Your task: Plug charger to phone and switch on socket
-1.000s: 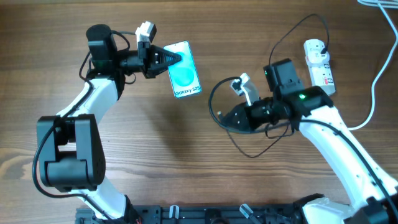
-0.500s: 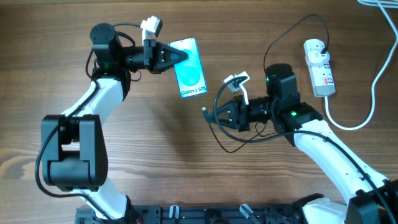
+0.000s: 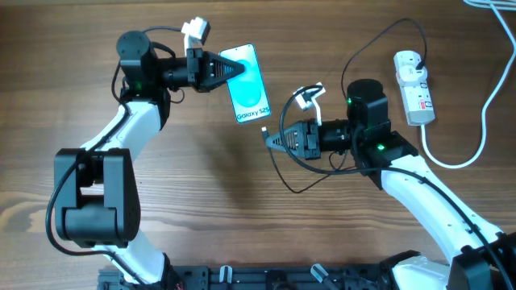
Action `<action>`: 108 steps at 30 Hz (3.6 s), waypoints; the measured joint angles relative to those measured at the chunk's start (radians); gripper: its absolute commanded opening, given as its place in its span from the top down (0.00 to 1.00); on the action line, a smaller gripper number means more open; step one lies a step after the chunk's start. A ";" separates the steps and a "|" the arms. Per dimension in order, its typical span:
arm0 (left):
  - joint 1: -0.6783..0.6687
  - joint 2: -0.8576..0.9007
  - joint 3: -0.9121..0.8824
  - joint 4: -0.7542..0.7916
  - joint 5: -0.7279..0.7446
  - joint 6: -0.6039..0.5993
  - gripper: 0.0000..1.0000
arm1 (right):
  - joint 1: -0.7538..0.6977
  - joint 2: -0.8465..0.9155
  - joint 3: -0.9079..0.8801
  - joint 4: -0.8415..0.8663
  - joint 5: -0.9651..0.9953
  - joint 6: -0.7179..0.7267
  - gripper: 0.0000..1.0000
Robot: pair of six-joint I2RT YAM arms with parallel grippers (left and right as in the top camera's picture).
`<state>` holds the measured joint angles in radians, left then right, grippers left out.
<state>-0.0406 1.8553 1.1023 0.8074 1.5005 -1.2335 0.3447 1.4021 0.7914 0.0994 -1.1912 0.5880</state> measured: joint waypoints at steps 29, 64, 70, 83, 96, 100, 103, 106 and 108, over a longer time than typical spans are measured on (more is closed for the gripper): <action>-0.051 0.000 0.000 0.095 -0.004 -0.082 0.96 | 0.000 0.000 0.000 0.032 0.006 0.116 0.96; -0.058 0.000 0.000 0.095 -0.002 -0.112 0.96 | 0.000 0.000 0.000 0.039 0.014 0.142 0.96; -0.059 0.000 0.000 0.095 -0.006 -0.112 0.96 | 0.003 0.000 0.000 0.059 0.014 0.149 0.96; -0.058 0.000 0.000 0.095 0.001 -0.111 0.96 | 0.000 0.000 -0.002 0.060 0.013 0.150 0.96; -0.057 0.000 0.000 0.095 0.000 -0.111 0.96 | -0.014 0.000 -0.002 0.060 0.003 0.150 0.96; -0.057 0.000 0.000 0.095 0.000 -0.111 0.96 | -0.023 0.000 -0.002 0.060 -0.002 0.151 0.95; -0.056 0.000 0.000 0.095 0.000 -0.111 0.96 | -0.025 0.000 -0.002 0.063 -0.001 0.161 0.96; -0.056 0.000 0.000 0.095 -0.003 -0.111 0.96 | -0.025 0.000 -0.002 0.064 0.003 0.167 0.96; -0.055 0.000 0.000 0.095 -0.007 -0.111 0.96 | -0.025 0.000 -0.003 0.080 0.010 0.177 0.96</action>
<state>-0.0959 1.8553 1.1023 0.9028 1.4933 -1.3449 0.3199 1.4021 0.7887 0.1791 -1.1812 0.7650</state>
